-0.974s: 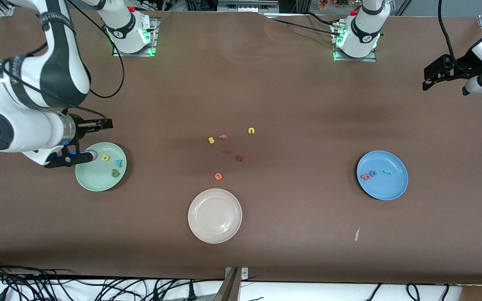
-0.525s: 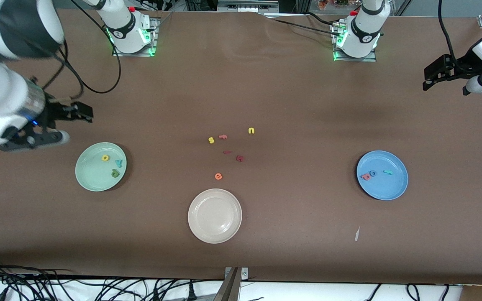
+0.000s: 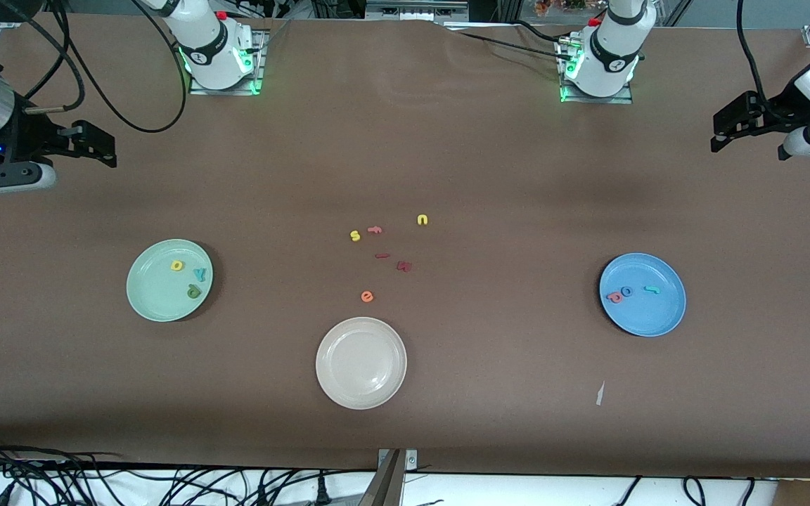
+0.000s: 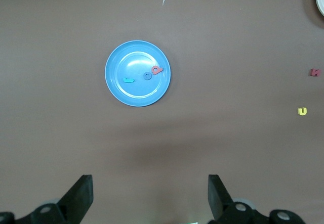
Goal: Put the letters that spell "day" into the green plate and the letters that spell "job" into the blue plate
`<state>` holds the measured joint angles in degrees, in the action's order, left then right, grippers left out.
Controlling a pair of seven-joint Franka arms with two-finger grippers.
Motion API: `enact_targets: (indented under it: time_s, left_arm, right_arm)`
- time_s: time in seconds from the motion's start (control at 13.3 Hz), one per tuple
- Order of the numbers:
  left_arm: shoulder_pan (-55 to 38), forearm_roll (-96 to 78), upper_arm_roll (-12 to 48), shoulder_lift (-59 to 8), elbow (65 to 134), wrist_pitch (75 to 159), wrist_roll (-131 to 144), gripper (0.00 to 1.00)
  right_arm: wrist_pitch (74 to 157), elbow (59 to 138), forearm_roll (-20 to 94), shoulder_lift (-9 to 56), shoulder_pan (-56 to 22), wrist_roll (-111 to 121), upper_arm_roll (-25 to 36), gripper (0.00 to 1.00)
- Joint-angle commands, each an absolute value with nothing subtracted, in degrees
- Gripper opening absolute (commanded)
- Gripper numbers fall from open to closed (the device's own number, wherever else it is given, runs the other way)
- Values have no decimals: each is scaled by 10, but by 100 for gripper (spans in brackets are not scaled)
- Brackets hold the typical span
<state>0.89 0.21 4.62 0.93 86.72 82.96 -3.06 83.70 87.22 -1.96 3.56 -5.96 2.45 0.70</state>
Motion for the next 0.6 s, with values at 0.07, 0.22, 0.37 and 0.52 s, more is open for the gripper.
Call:
enact_targets:
  time_s: [0.07,0.22,0.37,0.52]
  left_arm:
    - [9,21,49,3,851,817,-29,100]
    - [9,21,48,3,851,817,-29,100]
    - [9,21,48,3,851,817,-29,100]
    - [9,21,48,3,851,817,-29,100]
  right_arm:
    - [844,894,-27,25,-51,16,-6,100]
    - [841,893,-27,25,-49,15,-5,100]
    - [838,894,-27,30,-44,15,-2,100]
    - [839,893,-27,31,-44,15,1,100]
